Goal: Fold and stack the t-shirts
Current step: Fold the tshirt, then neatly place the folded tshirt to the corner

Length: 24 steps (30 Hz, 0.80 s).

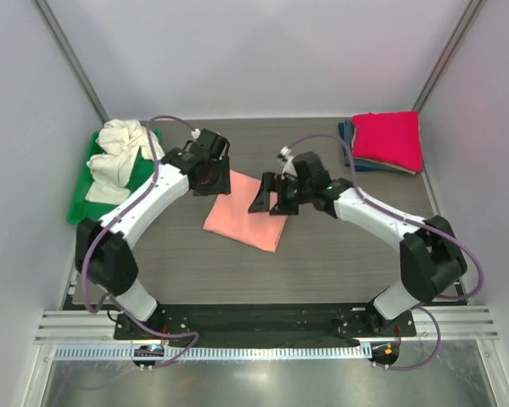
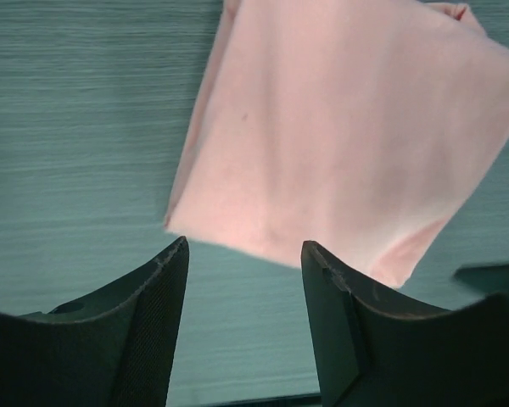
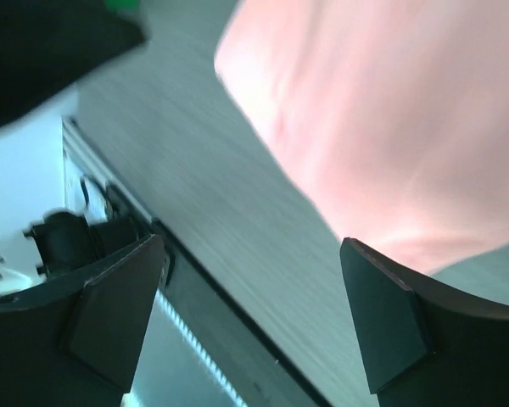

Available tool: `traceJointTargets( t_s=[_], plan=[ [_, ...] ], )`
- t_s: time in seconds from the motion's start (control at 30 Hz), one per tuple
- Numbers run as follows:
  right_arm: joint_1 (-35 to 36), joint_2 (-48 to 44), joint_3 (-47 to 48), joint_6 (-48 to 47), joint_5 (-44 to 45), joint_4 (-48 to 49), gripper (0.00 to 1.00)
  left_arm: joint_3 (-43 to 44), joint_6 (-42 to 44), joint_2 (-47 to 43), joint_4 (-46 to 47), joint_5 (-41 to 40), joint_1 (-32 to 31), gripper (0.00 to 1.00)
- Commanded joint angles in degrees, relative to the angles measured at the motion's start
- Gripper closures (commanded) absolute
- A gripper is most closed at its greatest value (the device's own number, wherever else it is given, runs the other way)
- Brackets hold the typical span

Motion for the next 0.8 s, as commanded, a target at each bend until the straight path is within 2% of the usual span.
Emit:
traceJointTargets(
  t_s=[0.0,0.17,0.33,0.47,0.63,0.77],
  plan=[
    [-5.7,-5.0,1.3,-3.9,4.3,-5.7,0.07,-0.7,1.8,-9.0,-8.0,-4.0,0.2,0.43],
    [-15.6,-3.3,-0.9,-5.8,3.0,-5.5,0.05,-11.5,1.0,-21.2,-6.2,-3.8,0.2,0.43],
    [-20.1,2.3,-0.1,-6.5,1.3,-2.2,0.05,-24.3,0.7,-34.2,-3.9,-5.7,0.2,0.43],
    [-22.3,8.5,1.4,-5.6,0.3,1.9,0.05,-28.5,-0.5,-41.9,-4.8,-10.0,0.2,0.43],
    [-22.5,17.2,4.1,-4.4,-0.5,6.6,0.1,-27.8,-0.4,-48.2,-5.0,-12.2,0.2,0.4],
    [-22.2,24.2,4.4,-3.3,-2.7,10.7,0.15,-30.0,-0.7,-50.7,-4.2,-14.9,0.2,0.33]
  ],
)
